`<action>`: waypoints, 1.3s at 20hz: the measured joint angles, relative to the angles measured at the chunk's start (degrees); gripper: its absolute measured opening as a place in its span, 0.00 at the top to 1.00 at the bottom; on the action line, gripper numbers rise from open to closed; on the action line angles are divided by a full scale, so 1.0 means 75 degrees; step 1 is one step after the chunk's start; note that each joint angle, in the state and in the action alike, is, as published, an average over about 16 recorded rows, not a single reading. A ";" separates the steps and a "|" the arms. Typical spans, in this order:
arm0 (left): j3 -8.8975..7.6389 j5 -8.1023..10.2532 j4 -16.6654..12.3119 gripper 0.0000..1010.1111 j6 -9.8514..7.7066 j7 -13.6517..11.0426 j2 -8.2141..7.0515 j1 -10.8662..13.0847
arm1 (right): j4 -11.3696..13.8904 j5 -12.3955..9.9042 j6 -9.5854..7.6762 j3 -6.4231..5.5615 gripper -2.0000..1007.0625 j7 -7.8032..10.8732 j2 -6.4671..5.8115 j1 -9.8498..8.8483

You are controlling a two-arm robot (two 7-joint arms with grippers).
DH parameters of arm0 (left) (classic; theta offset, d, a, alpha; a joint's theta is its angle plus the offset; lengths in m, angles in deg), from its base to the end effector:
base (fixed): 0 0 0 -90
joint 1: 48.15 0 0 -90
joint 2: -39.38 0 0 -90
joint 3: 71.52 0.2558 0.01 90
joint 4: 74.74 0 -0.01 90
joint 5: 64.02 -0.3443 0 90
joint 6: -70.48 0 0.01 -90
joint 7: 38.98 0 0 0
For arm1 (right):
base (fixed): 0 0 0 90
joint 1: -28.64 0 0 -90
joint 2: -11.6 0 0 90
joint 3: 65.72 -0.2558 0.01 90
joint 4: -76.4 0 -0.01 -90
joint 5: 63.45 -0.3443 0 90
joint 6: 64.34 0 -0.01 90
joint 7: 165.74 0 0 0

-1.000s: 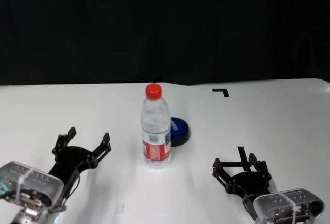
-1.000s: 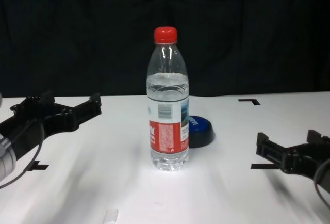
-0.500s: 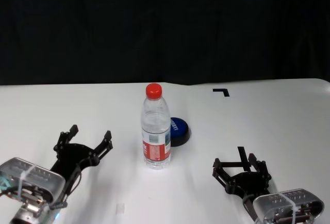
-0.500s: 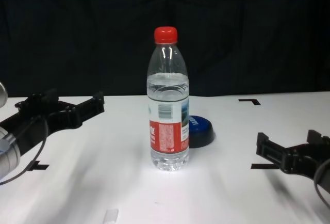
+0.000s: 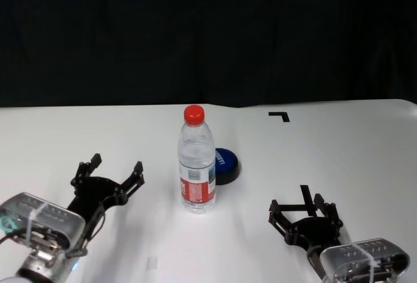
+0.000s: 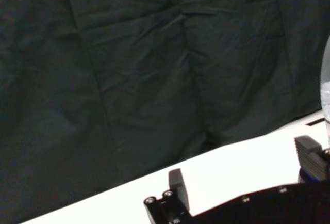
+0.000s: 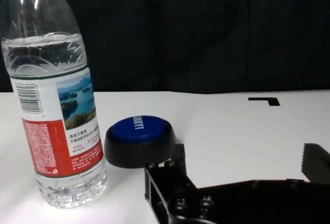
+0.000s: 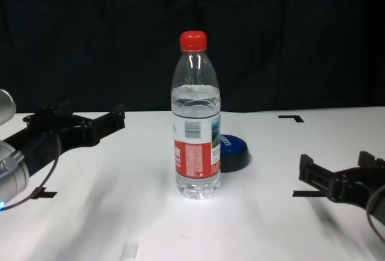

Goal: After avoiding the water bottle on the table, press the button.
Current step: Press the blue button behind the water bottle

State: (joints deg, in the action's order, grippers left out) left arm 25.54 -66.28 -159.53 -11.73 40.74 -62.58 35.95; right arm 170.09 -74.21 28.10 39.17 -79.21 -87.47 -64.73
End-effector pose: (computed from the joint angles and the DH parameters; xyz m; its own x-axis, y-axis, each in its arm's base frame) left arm 0.3881 0.0179 -0.2609 0.2746 0.9221 0.2727 -0.9500 0.3040 -0.0716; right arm 0.3364 0.0541 -0.2745 0.2027 -0.9779 -0.0507 0.9792 0.2026 0.0059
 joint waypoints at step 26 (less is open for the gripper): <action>0.0155 0.0089 0.0705 0.00 0.0166 -0.0127 -0.0043 -0.0602 | 0.0000 0.0000 0.0000 0.0000 0.00 0.0000 0.0000 0.0000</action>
State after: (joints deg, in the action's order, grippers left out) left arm 26.69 -65.62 -154.24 -10.48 39.80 -62.90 31.43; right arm 170.09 -74.21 28.10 39.17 -79.21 -87.47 -64.73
